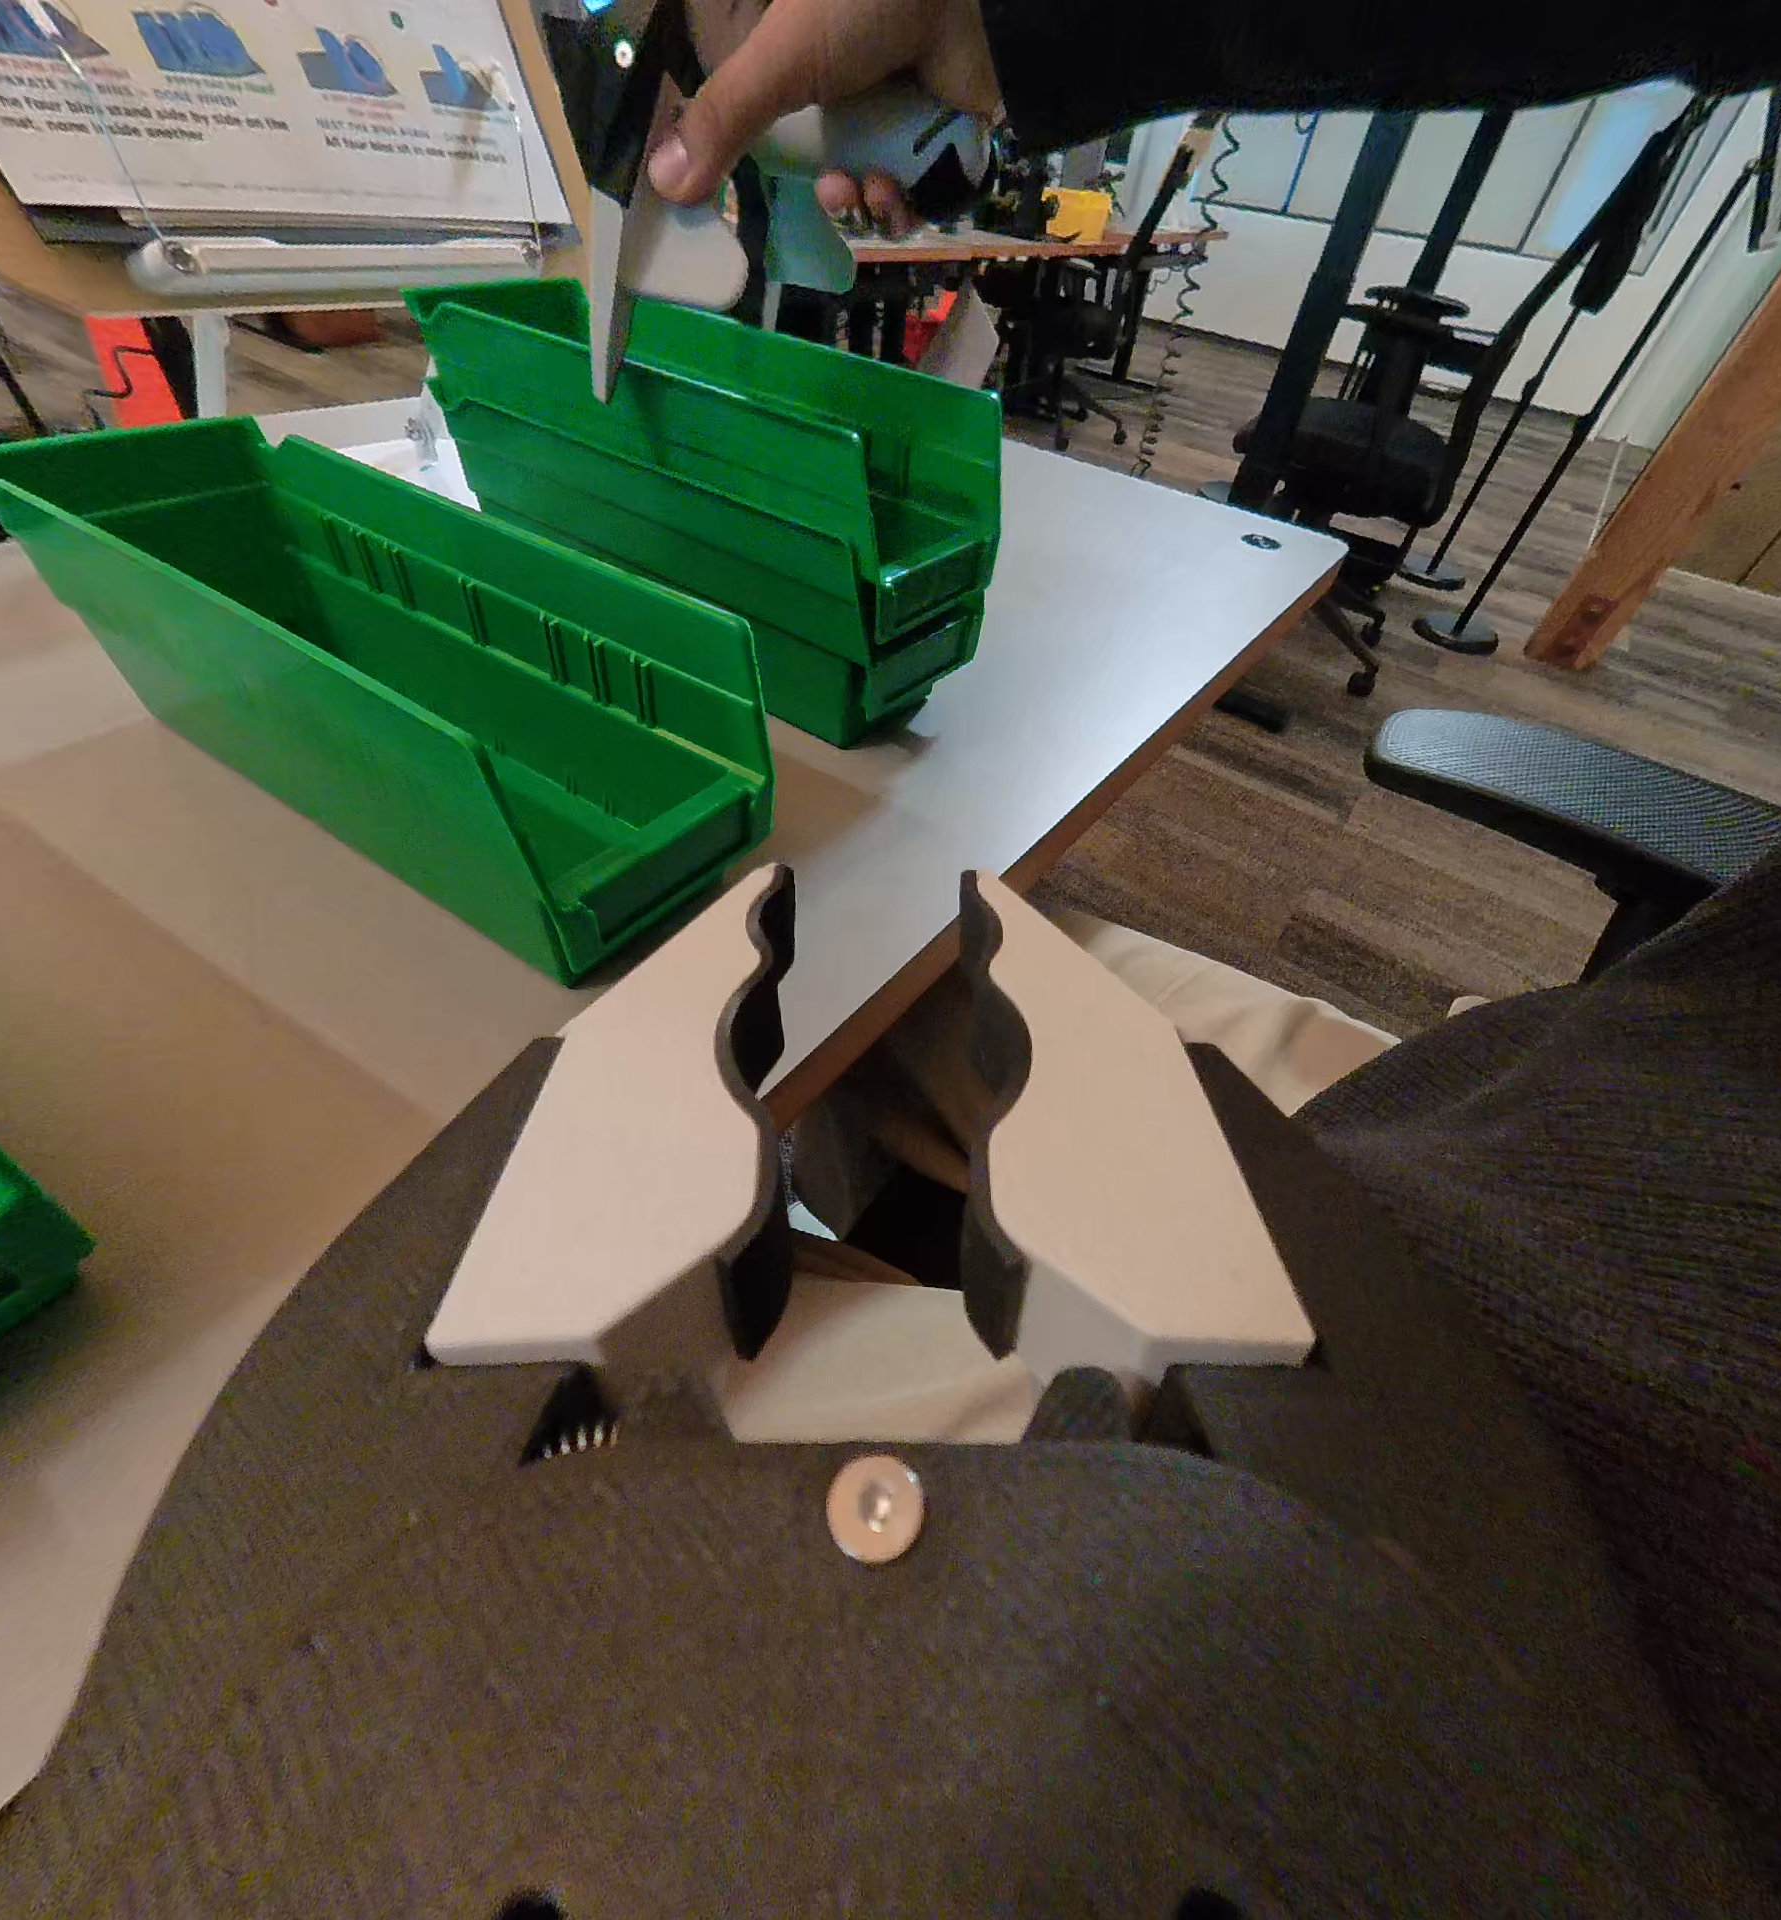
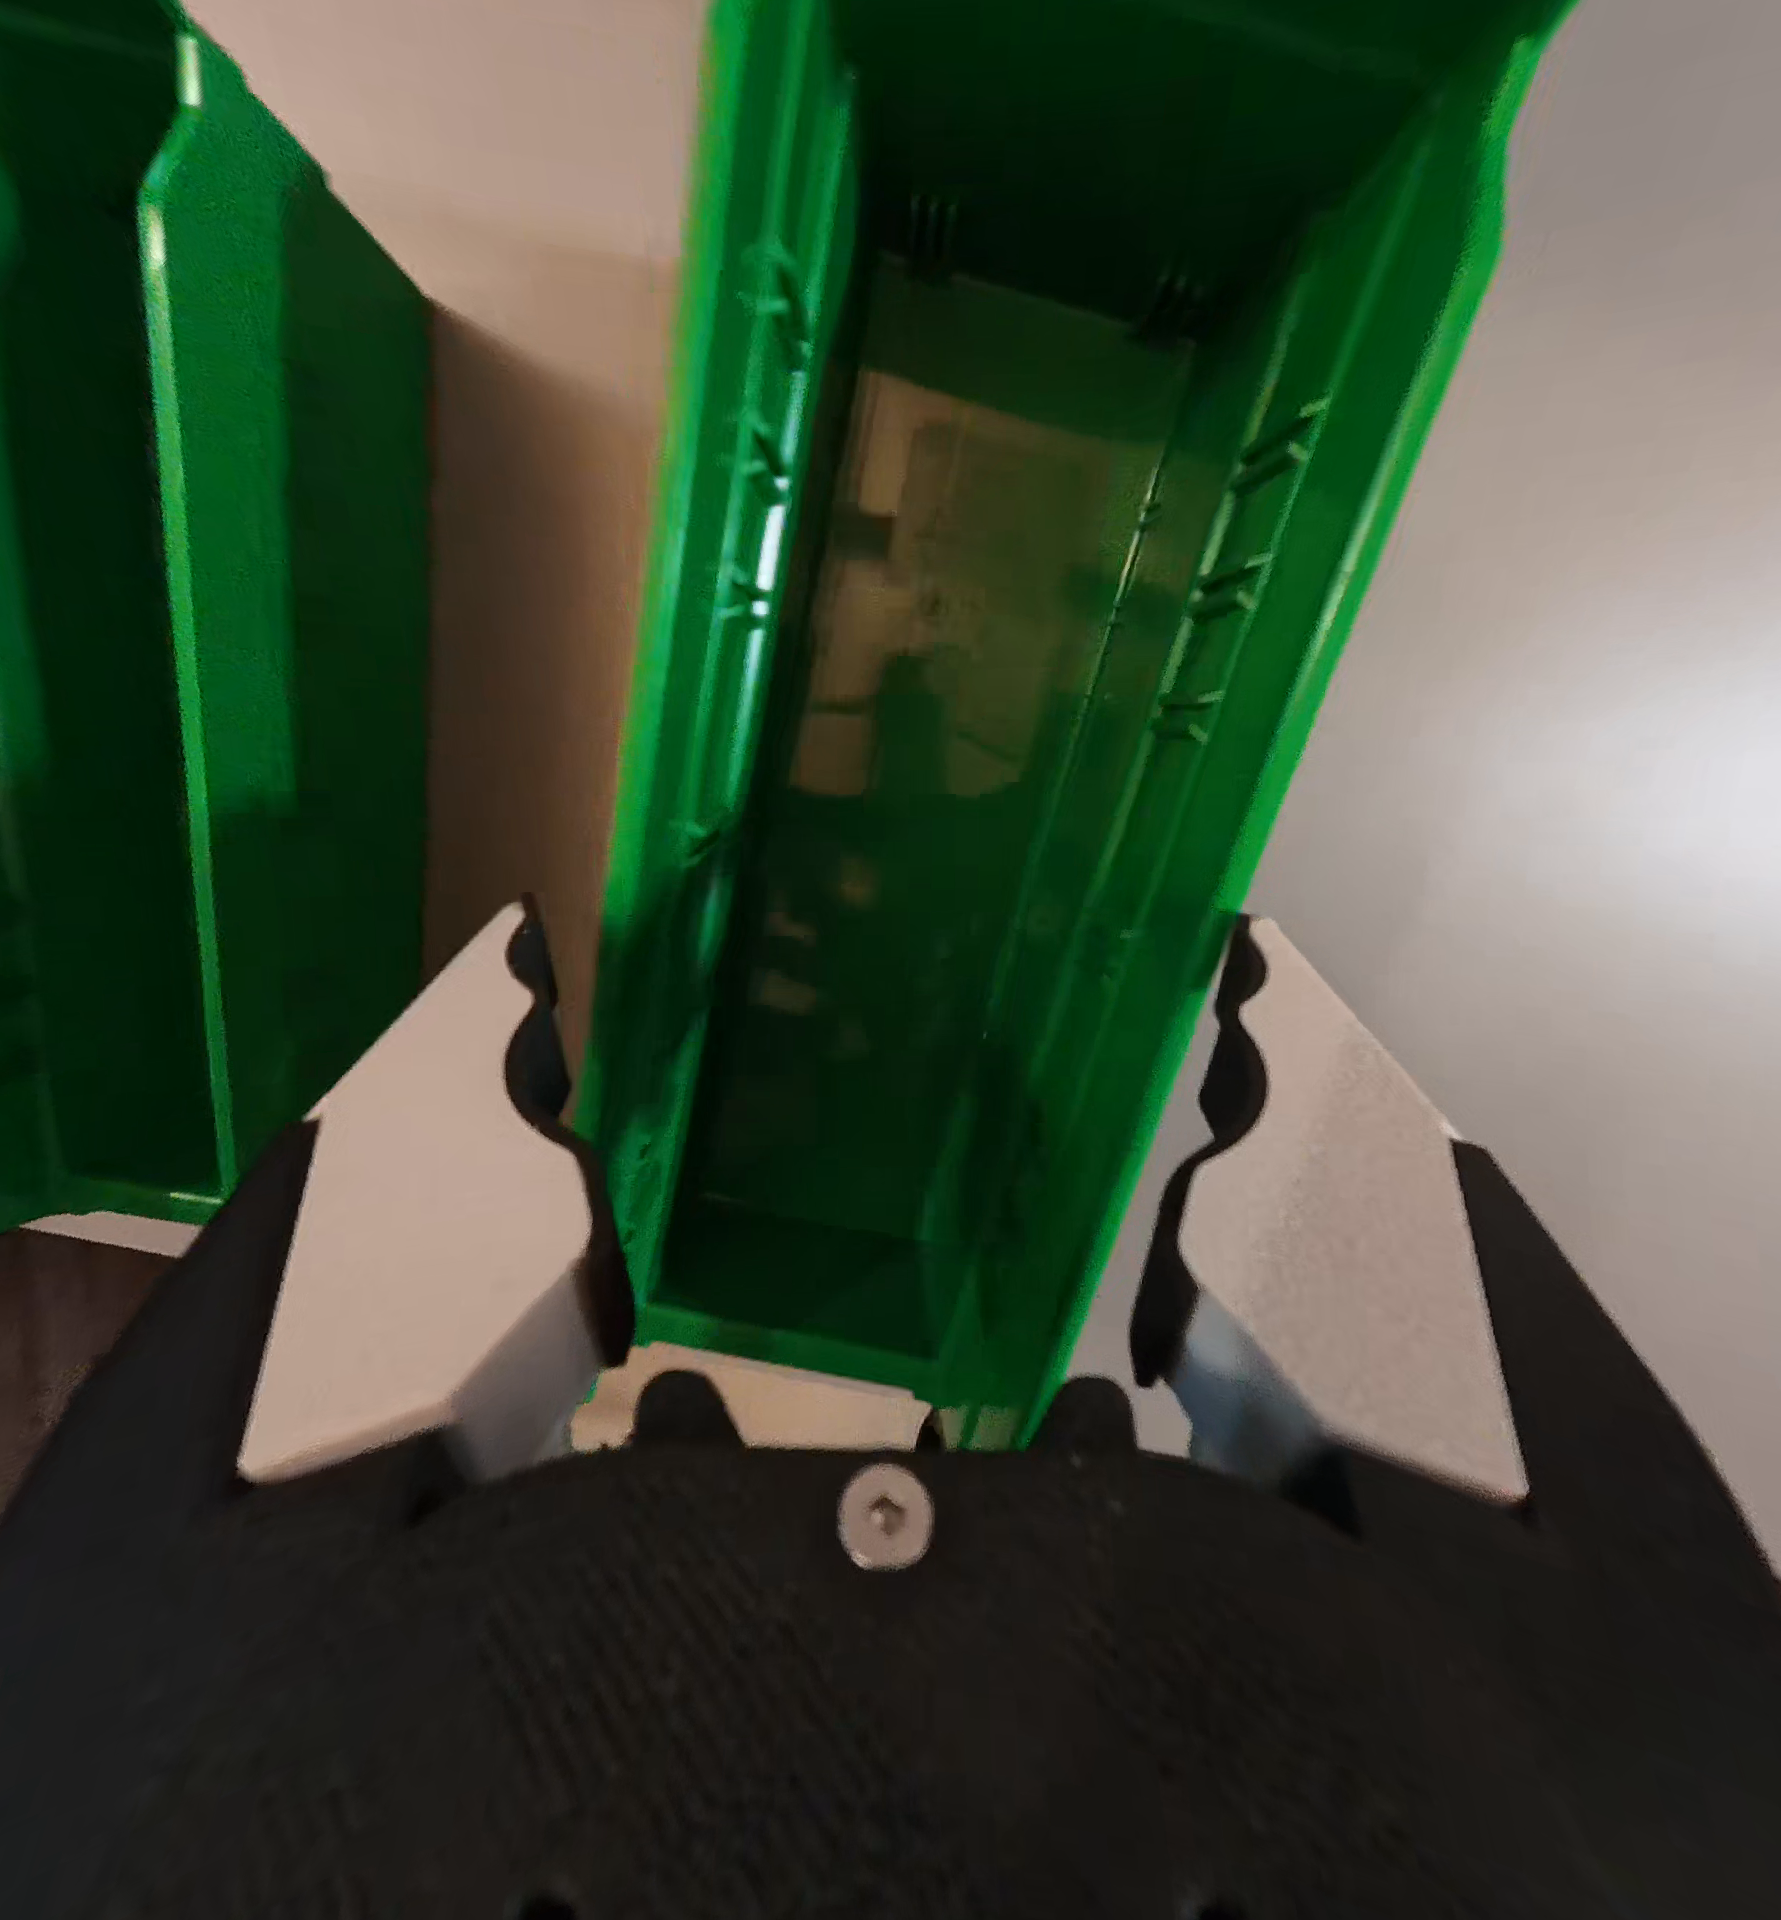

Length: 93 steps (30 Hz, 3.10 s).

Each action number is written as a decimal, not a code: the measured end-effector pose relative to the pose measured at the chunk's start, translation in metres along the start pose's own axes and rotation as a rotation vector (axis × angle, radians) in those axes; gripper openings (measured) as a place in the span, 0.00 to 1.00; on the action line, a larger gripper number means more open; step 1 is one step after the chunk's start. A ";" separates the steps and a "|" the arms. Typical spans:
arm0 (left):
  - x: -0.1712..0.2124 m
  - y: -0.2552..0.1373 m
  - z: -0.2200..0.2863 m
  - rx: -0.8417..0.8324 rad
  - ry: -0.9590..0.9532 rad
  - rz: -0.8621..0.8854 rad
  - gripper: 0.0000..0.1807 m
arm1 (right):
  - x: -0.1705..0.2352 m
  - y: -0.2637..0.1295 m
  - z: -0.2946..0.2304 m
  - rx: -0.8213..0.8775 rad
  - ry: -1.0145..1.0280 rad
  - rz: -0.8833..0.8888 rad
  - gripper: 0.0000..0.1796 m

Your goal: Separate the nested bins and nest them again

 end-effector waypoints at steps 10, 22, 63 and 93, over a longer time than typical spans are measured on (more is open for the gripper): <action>0.005 0.004 0.001 0.005 0.000 -0.029 0.17 | 0.016 0.009 -0.005 0.018 -0.091 -0.052 0.81; 0.007 0.005 0.000 0.012 -0.013 -0.039 0.18 | 0.026 0.024 0.001 -0.012 -0.168 -0.138 0.62; 0.004 0.004 0.043 0.100 0.107 -0.103 0.20 | -0.031 -0.083 -0.168 -0.137 -0.131 -0.039 0.60; 0.029 0.023 0.014 -0.049 0.092 -0.159 0.27 | 0.107 -0.096 -0.133 -0.568 -0.250 0.598 0.59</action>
Point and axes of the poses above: each gripper's, where its closed fingertips meet, y out along the fingers, x out of its underside, z = x × y across the jaws, the point moved 4 cm from there along -y, back along the fingers, and after that the axes turned 6 degrees about x, right-handed, at the moved point
